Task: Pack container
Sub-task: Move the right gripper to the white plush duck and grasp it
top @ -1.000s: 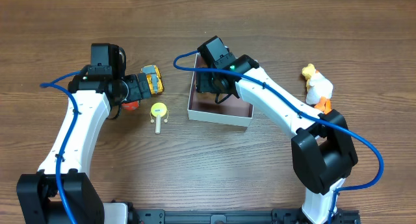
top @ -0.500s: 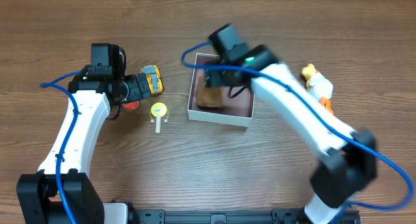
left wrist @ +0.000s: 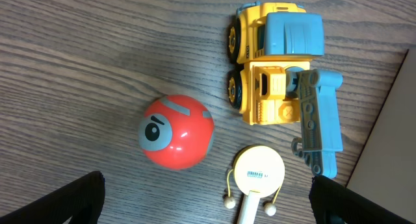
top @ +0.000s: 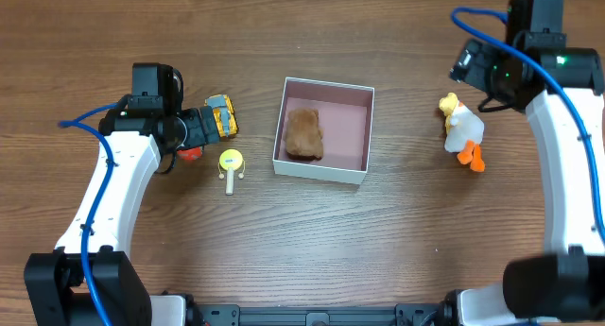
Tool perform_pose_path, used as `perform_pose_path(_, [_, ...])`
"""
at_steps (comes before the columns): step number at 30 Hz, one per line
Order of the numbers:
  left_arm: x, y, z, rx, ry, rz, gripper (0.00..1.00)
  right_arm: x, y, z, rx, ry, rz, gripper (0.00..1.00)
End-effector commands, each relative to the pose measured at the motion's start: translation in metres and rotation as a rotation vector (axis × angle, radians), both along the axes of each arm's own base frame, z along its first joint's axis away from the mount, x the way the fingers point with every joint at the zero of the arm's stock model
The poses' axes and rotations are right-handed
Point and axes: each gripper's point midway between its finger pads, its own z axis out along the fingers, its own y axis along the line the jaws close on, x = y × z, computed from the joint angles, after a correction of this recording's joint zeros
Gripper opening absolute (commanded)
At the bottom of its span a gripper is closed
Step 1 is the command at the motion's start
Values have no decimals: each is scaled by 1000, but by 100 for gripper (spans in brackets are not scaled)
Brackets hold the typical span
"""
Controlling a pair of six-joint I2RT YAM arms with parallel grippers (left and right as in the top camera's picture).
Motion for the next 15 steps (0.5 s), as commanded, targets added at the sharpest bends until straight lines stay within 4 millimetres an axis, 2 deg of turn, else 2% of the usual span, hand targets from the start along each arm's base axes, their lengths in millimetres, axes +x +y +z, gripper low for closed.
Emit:
perform_pose_path(1, [6, -4, 6, -8, -20, -15, 100, 0, -7, -57, 30, 137, 82, 100])
perform_pose_path(5, [6, -4, 6, -8, -19, -15, 100, 6, -17, -110, -3, 254, 126, 100])
perform_pose_path(12, [6, -4, 6, -7, -19, -15, 100, 6, -18, -163, 19, 365, 124, 100])
perform_pose_path(14, [6, -4, 6, -7, -20, -15, 100, 4, -18, -175, 24, 399, 125, 96])
perform_pose_path(15, [6, -4, 6, -8, -20, -15, 100, 1, -18, -180, 27, 417, 125, 88])
